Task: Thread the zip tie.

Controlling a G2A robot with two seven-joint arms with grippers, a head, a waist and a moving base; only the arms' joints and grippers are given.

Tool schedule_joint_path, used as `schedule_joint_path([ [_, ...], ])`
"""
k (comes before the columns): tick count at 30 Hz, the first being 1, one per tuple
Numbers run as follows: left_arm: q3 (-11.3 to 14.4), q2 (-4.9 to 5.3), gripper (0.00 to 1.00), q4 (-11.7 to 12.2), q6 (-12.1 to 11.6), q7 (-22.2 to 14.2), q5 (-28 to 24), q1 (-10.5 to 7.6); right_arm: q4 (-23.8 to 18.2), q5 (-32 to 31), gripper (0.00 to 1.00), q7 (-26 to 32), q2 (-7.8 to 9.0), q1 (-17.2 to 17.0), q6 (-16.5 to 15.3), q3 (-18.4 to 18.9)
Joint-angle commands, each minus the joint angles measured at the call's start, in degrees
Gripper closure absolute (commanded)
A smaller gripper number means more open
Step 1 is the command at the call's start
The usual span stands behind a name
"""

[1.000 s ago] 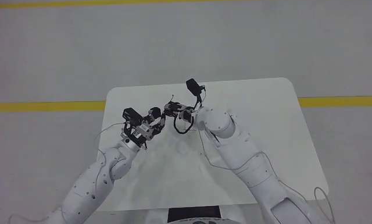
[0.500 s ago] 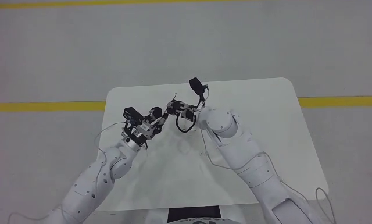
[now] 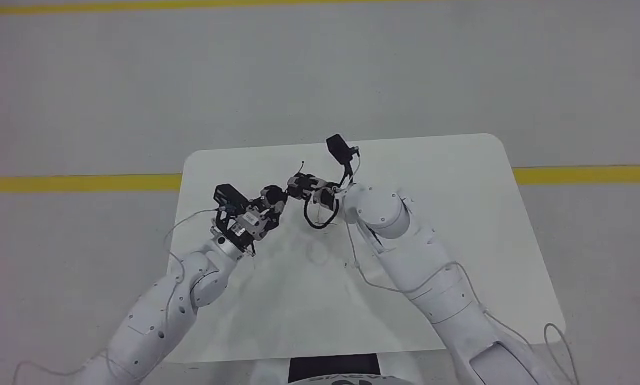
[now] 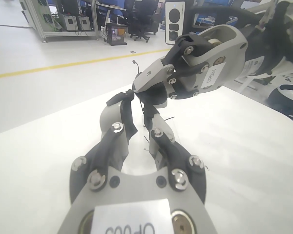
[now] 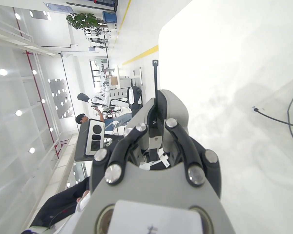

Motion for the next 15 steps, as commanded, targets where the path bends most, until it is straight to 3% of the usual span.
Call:
schedule_joint_path([
  [1,0.16,0.04,0.87,0.08,0.0,0.05,-0.08,-0.08,-0.05,0.17,1.0,0.1,0.05,-0.02,-0.14,-0.09],
  [11,1.11,0.24,0.93,0.22,0.0,0.39,-0.48,-0.47,0.03,0.82,1.0,0.33,0.3,0.25,-0.36,-0.69],
  [15,1.37,0.32,1.0,0.37,0.0,0.57,-0.58,-0.62,0.1,1.05,1.0,0.34,0.41,0.32,-0.33,-0.86],
])
